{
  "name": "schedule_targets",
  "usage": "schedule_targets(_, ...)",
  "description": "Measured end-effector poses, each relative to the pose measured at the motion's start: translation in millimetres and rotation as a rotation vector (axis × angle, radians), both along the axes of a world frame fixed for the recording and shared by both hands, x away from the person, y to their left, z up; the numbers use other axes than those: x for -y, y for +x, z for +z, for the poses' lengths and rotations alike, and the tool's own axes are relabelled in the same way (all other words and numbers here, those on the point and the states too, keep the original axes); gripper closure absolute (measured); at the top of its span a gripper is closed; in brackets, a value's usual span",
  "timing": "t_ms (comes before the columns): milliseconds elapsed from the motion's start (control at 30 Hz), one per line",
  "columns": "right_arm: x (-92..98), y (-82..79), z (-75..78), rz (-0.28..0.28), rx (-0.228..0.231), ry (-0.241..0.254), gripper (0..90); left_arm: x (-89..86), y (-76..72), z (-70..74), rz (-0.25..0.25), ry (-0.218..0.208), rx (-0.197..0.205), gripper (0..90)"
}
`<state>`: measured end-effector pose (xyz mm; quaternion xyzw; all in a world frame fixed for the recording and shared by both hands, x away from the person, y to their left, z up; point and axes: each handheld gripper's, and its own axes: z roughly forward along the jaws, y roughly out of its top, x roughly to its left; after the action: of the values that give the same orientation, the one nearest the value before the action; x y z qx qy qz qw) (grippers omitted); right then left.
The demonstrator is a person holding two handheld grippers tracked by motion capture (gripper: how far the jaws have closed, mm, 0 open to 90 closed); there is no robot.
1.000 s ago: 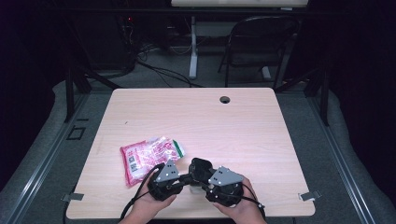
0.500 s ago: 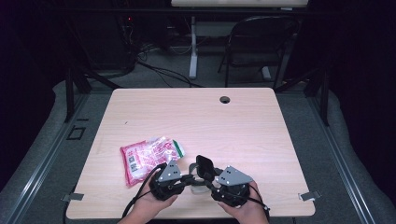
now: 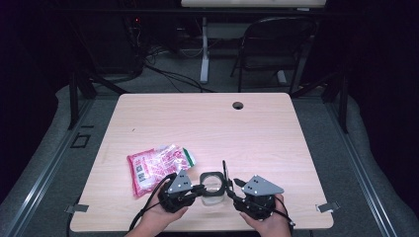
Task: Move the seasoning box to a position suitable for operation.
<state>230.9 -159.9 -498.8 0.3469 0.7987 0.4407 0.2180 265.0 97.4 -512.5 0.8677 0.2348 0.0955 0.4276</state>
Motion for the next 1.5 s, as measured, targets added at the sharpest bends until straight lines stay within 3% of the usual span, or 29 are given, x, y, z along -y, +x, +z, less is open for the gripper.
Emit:
schedule_targets(333,10.0,-1.5,-3.1,-0.025,-0.032,0.045,58.9,-0.3,0.5,0.0,0.002,-0.003,-0.003,83.1)
schedule_targets(400,8.6,-0.8,-4.3,-0.031,-0.038,0.045,59.0,-0.8,1.0,0.0,-0.004,-0.013,-0.02,80.4)
schedule_targets(467,7.1,-0.2,-5.9,-0.025,-0.041,0.032,61.5,-1.9,0.3,0.6,0.009,0.0,-0.003,78.3)
schedule_targets(733,8.7,2.8,-5.4,-0.015,-0.038,0.03,74.7,-13.1,2.0,1.5,0.045,-0.014,-0.002,71.5)
schedule_targets(933,17.3,12.3,-8.2,-0.038,-0.058,0.036,81.6,-20.4,1.4,-0.1,0.071,-0.011,-0.005,69.3)
schedule_targets(1167,25.8,28.8,-12.7,-0.073,-0.087,0.079,84.8,-32.9,0.5,0.2,0.113,-0.013,-0.002,68.4)
schedule_targets(1233,28.6,36.0,-13.3,-0.089,-0.103,0.108,85.3,-41.1,0.8,0.6,0.136,-0.013,-0.003,67.7)
schedule_targets(1500,30.8,53.8,-15.8,-0.103,-0.121,0.144,85.7,-67.9,3.1,0.7,0.216,-0.027,-0.008,65.9)
